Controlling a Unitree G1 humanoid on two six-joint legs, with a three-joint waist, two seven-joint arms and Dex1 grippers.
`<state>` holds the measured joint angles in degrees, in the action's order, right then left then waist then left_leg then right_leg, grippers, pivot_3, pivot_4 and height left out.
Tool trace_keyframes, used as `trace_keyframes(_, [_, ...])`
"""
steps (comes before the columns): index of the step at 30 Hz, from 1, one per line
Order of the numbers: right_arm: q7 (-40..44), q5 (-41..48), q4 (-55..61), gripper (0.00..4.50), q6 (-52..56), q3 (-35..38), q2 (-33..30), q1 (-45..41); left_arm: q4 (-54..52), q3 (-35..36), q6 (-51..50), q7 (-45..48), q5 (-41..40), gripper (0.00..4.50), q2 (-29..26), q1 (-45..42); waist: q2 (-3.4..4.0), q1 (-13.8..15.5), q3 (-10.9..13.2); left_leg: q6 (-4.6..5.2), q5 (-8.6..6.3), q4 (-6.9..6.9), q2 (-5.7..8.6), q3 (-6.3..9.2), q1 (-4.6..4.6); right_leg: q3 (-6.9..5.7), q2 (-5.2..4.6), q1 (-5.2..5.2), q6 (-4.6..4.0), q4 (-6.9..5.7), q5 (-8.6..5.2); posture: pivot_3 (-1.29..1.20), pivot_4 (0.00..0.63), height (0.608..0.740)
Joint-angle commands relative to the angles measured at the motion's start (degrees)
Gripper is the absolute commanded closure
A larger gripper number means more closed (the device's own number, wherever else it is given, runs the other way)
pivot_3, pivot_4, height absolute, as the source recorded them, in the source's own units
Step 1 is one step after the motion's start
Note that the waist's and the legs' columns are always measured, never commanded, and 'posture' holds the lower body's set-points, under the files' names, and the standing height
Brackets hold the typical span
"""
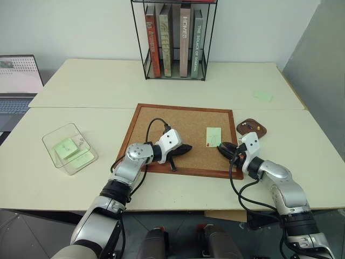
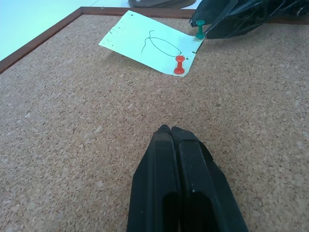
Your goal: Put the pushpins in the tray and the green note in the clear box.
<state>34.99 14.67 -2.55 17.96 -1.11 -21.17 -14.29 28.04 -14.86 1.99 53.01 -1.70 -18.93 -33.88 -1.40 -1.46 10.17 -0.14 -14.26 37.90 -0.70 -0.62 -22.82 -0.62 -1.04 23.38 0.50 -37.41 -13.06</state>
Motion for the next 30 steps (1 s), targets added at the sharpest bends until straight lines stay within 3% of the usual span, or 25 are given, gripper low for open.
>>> trace_keyframes(1, [-0.5,0.4,0.8,3.04,-0.4,1.0,0.4,-1.0,1.9,-1.2,-0.7,-0.2,2.4,4.50,-0.9,1.6,0.00,0.0,0.0,0.00,0.00,0.00,0.00,0.00,0.00,0.00,0.00,0.00,0.00,0.00,0.00,0.00,0.150,0.740])
trace_keyframes(4, [-0.7,0.6,0.7,3.49,-0.7,1.2,0.7,-1.1,1.8,-1.2,-0.7,-0.1,2.4,4.50,-1.0,1.7,0.00,0.0,0.0,0.00,0.00,0.00,0.00,0.00,0.00,0.00,0.00,0.00,0.00,0.00,0.00,0.00,0.150,0.740])
trace_keyframes(8, [-0.7,0.6,0.7,4.43,-0.8,1.3,0.9,-1.2,1.7,-1.3,-0.7,-0.1,2.4,4.50,-1.0,1.7,0.00,0.0,0.0,0.00,0.00,0.00,0.00,0.00,0.00,0.00,0.00,0.00,0.00,0.00,0.00,0.00,0.150,0.740])
trace_keyframes(30, [0.3,4.1,4.6,4.47,-3.4,3.4,1.7,-0.1,2.0,-1.4,-0.6,-0.4,2.8,4.50,-1.2,2.1,0.00,0.0,0.0,0.00,0.00,-0.03,0.00,0.01,-0.01,0.00,0.00,0.00,0.00,0.05,0.00,0.00,0.150,0.740])
